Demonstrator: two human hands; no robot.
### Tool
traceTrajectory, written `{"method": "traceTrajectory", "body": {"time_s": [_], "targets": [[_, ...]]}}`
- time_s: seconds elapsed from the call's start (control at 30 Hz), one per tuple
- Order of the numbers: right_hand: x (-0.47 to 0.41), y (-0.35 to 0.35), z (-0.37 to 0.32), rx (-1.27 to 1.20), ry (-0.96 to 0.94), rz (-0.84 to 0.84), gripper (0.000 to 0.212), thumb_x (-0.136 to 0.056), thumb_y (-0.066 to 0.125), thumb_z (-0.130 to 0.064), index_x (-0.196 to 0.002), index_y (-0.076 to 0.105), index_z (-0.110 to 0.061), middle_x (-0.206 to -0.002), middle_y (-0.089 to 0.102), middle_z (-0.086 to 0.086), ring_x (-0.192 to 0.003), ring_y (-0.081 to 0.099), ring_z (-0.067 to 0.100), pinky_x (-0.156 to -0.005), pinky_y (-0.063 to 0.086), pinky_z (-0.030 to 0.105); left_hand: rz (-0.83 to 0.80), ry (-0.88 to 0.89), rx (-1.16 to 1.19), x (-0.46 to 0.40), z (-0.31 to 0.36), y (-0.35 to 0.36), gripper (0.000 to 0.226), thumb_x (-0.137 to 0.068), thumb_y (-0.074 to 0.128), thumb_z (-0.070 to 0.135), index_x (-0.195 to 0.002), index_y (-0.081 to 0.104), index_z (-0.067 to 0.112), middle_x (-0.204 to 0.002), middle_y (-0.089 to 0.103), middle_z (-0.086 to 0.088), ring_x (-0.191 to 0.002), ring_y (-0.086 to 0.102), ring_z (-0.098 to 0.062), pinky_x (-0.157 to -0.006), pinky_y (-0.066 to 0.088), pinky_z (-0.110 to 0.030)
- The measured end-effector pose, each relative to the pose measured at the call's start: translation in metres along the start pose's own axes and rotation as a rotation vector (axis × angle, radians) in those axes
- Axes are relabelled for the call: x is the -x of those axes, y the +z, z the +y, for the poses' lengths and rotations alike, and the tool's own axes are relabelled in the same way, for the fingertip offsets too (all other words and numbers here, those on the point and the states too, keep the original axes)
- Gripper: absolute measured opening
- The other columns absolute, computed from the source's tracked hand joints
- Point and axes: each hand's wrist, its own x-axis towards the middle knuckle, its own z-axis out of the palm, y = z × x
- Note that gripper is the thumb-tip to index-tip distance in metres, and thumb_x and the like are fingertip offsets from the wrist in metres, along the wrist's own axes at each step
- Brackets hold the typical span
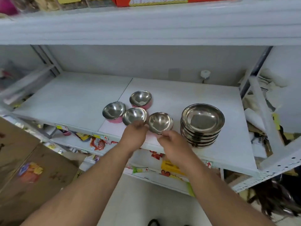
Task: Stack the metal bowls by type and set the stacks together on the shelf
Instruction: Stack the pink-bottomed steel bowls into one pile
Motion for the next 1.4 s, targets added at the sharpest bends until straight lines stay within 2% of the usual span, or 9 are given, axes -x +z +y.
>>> {"method": "traceTrajectory", "body": {"time_s": [0.2, 0.4, 0.5, 0.6, 0.83, 1.03, 1.17, 1.27, 1.4], "targets": [[-0.021, 0.031, 0.01, -0.22, 0.192, -0.036, 0.042, -0.095, 0.057, -0.035, -0.133, 0.06, -0.017, -0.108, 0.069, -0.005, -0.102, 0.07, 0.014, -0.098, 0.056, 0.048, 0.152, -0.207, 0.138, -0.019, -0.047, -0.048, 0.043, -0.093, 0.057, 0.029, -0.134, 0.056, 0.017, -0.121, 0.065, -0.006, -0.111, 0.062, -0.028, -0.099, 0.051, -0.045], [-0.045, 0.061, -0.005, -0.423, 0.318, 0.061, 0.01, -0.1, 0.055, -0.019, -0.102, 0.063, -0.015, -0.106, 0.064, 0.006, -0.101, 0.07, 0.018, -0.088, 0.058, 0.041, 0.154, -0.291, 0.371, -0.06, -0.082, -0.09, 0.028, -0.096, 0.057, 0.017, -0.123, 0.054, 0.013, -0.095, 0.061, -0.006, -0.098, 0.06, -0.027, -0.085, 0.053, -0.04], [-0.061, 0.087, -0.013, -0.564, 0.407, 0.113, 0.008, -0.099, 0.053, -0.018, -0.097, 0.061, -0.016, -0.104, 0.062, 0.009, -0.096, 0.07, 0.02, -0.098, 0.057, 0.046, 0.144, -0.324, 0.43, -0.087, -0.093, -0.117, 0.036, -0.097, 0.056, 0.016, -0.131, 0.051, 0.009, -0.093, 0.061, -0.006, -0.091, 0.062, -0.025, -0.088, 0.056, -0.042], [-0.077, 0.118, -0.016, -0.618, 0.417, 0.16, 0.018, -0.1, 0.053, -0.026, -0.115, 0.058, -0.019, -0.119, 0.065, 0.014, -0.1, 0.072, 0.021, -0.086, 0.062, 0.04, 0.111, -0.348, 0.501, -0.118, -0.104, -0.14, 0.045, -0.097, 0.055, 0.015, -0.139, 0.045, 0.006, -0.09, 0.058, -0.007, -0.079, 0.06, -0.023, -0.074, 0.055, -0.038], [-0.11, 0.166, -0.032, -0.693, 0.397, 0.323, 0.03, -0.097, 0.05, -0.016, -0.123, 0.063, -0.009, -0.093, 0.064, 0.014, -0.086, 0.059, 0.027, -0.08, 0.059, 0.042, -0.04, -0.378, 0.525, -0.172, -0.116, -0.172, 0.055, -0.09, 0.067, 0.025, -0.137, 0.043, 0.009, -0.103, 0.055, -0.01, -0.089, 0.069, -0.03, -0.075, 0.061, -0.044], [-0.124, 0.178, -0.035, -0.686, 0.474, 0.415, 0.037, -0.092, 0.053, -0.022, -0.122, 0.064, -0.003, -0.083, 0.068, 0.011, -0.076, 0.058, 0.025, -0.056, 0.051, 0.032, -0.163, -0.351, 0.5, -0.193, -0.119, -0.174, 0.011, -0.094, 0.057, 0.016, -0.103, 0.054, 0.01, -0.092, 0.061, -0.014, -0.081, 0.063, -0.032, -0.08, 0.059, -0.046], [-0.134, 0.18, -0.033, -0.677, 0.492, 0.444, 0.029, -0.096, 0.055, -0.022, -0.112, 0.069, -0.002, -0.1, 0.079, 0.024, -0.079, 0.07, 0.028, -0.094, 0.06, 0.05, -0.222, -0.33, 0.501, -0.199, -0.12, -0.174, 0.006, -0.094, 0.052, 0.006, -0.096, 0.058, 0.008, -0.08, 0.055, -0.012, -0.082, 0.052, -0.031, -0.075, 0.053, -0.041], [-0.138, 0.178, -0.032, -0.69, 0.493, 0.447, 0.024, -0.096, 0.054, -0.018, -0.11, 0.068, -0.004, -0.101, 0.079, 0.025, -0.092, 0.077, 0.033, -0.096, 0.058, 0.055, -0.227, -0.301, 0.473, -0.202, -0.119, -0.176, 0.008, -0.094, 0.053, 0.006, -0.097, 0.06, 0.007, -0.081, 0.059, -0.013, -0.082, 0.063, -0.033, -0.078, 0.057, -0.042], [-0.144, 0.18, -0.035, -0.7, 0.5, 0.441, 0.027, -0.091, 0.052, -0.012, -0.115, 0.065, -0.01, -0.105, 0.077, 0.025, -0.078, 0.071, 0.026, -0.099, 0.056, 0.056, -0.224, -0.285, 0.437, -0.207, -0.121, -0.179, 0.015, -0.094, 0.053, 0.007, -0.108, 0.061, 0.003, -0.085, 0.065, -0.015, -0.084, 0.072, -0.035, -0.074, 0.061, -0.04]]}}
